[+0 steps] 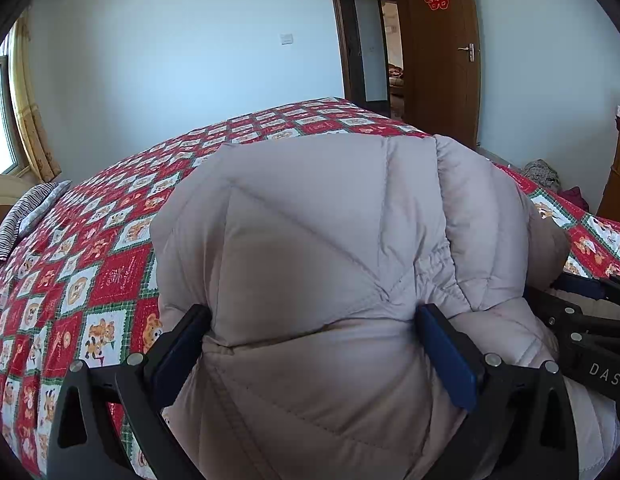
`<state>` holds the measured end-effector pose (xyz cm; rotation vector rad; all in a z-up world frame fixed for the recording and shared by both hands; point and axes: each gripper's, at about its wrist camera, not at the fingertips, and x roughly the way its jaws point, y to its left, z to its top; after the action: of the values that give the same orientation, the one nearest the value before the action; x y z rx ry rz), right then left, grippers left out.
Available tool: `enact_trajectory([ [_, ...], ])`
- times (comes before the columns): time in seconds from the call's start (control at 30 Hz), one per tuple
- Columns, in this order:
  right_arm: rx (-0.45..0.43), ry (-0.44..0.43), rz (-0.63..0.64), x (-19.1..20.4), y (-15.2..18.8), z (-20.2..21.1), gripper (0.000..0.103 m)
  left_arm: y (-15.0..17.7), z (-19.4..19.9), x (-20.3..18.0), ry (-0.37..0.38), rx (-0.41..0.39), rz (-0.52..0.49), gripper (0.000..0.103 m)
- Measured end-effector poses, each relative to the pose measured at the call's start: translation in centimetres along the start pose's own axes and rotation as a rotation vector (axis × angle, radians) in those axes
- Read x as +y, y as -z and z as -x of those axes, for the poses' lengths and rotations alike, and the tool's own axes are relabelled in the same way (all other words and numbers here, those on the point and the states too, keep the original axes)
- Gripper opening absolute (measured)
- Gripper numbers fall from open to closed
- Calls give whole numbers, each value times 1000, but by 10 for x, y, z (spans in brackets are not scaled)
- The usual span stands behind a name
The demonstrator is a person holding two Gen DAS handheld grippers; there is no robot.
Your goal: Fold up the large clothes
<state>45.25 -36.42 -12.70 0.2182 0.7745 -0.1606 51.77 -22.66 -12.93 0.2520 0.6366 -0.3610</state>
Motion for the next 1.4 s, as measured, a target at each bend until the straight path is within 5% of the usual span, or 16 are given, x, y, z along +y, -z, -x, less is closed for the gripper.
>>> enact_trajectory([
  [1.4, 39, 16, 6, 2, -2, -11, 57, -1, -23, 8, 57, 76, 37, 102],
])
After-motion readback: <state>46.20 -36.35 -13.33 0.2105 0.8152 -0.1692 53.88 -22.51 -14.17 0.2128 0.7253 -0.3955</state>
